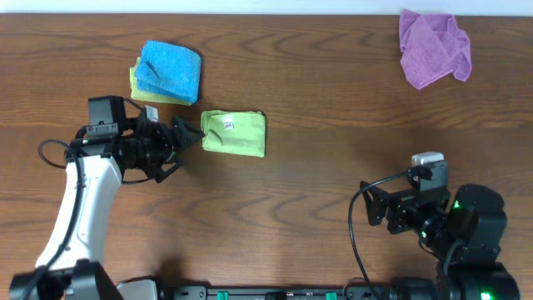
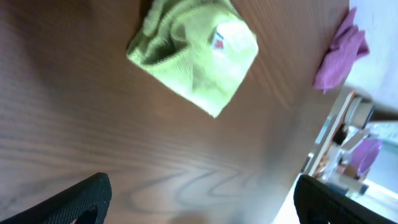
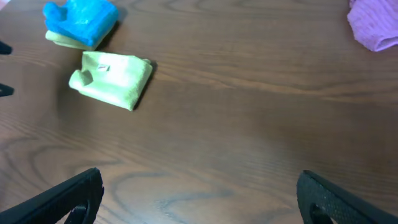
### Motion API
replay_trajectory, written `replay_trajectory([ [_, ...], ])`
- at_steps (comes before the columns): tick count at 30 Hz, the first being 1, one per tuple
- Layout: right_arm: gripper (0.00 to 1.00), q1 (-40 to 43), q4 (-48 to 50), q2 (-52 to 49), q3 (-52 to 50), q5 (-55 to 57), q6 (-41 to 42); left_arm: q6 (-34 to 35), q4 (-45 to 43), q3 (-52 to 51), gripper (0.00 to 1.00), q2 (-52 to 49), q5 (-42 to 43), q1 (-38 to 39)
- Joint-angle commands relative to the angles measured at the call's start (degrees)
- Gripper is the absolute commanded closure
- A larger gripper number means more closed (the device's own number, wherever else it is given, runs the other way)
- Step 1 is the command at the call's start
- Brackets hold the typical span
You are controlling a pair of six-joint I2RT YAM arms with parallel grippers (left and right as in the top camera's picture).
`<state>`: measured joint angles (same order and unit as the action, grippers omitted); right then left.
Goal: Fold the cloth
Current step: 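Release the folded cloth and retract the right gripper to rest, then reach the left gripper to the folded green cloth and grasp it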
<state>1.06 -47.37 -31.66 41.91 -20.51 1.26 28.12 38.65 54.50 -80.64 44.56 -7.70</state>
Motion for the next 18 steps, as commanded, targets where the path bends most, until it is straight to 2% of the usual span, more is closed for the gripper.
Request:
replay_trajectory([
  [1, 0.01, 0.50, -0.22, 0.15, -0.46, 1.18, 0.83, -5.29, 1.05, -1.05, 0.05, 5.33, -1.01, 1.07],
  [5, 0.01, 0.50, -0.24, 0.15, -0.46, 1.18, 0.83, -5.11, 0.87, -7.10, 0.05, 11.98, -3.04, 1.31],
  [7, 0.01, 0.50, -0.24, 0.15, -0.46, 1.18, 0.83, -2.60, -2.69, -12.41, 0.05, 14.56, -3.08, 1.31],
  [11, 0.01, 0.50, -0.24, 0.15, -0.46, 1.18, 0.83, 5.09, -16.37, -22.36, 0.05, 16.48, -2.51, 1.38],
  [14, 0.01, 0.50, -0.24, 0.15, -0.46, 1.18, 0.83, 11.19, -29.79, -29.03, 0.05, 15.65, -2.69, 1.40],
  [18, 0.01, 0.50, -0.24, 0.15, -0.46, 1.18, 0.83, 20.09, -44.72, -35.17, 0.05, 12.48, -6.36, 1.42],
])
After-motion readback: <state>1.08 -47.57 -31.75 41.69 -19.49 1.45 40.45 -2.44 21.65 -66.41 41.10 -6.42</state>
